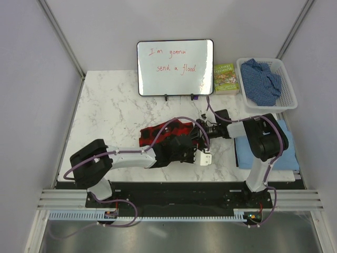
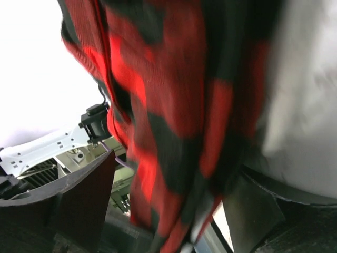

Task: Fold and stack the long sleeve shirts
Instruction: Neatly place the folded shirt to the corner

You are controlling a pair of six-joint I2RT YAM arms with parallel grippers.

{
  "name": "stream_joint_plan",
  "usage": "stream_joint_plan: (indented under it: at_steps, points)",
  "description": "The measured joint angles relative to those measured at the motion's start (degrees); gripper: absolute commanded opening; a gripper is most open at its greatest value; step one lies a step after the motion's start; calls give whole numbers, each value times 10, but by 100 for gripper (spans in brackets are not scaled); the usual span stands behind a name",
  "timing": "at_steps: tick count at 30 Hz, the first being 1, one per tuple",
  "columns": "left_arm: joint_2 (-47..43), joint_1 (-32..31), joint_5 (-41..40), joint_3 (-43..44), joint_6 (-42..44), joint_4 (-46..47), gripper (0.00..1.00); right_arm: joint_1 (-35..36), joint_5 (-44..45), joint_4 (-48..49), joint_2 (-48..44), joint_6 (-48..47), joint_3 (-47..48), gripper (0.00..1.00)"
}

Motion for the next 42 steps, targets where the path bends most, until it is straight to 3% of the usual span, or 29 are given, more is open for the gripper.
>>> stream_joint_plan:
  at_steps: [8,11,14,15,16,17,18,22,25,32,42]
  points:
    - [-24,0,10,0,-1,-4,2,18,18,74,30,56,16,76]
    - [-24,0,12,0,-2,-6,2,24,35,111,37,95,14,63]
    - [-24,0,13,0,-2,-7,2,33,45,153,47,139,5,40]
    - [-24,0,13,0,-2,-7,2,35,48,159,49,150,3,28]
    - [-24,0,13,0,-3,-8,7,38,50,162,50,163,0,23]
    - [-24,0,13,0,-5,-9,14,40,52,160,51,163,0,16]
    - [-24,1,13,0,-7,-10,34,41,53,132,49,159,7,2]
    - [-47,8,14,0,-25,-38,60,42,80,-24,36,57,67,0]
    - [-102,21,25,-1,-41,-82,71,36,103,-150,7,-34,114,0]
    - [-229,68,40,-1,-52,-156,73,6,188,-409,-40,-273,227,0]
    - [-222,121,37,-1,-47,-205,72,-65,317,-631,-145,-493,245,0]
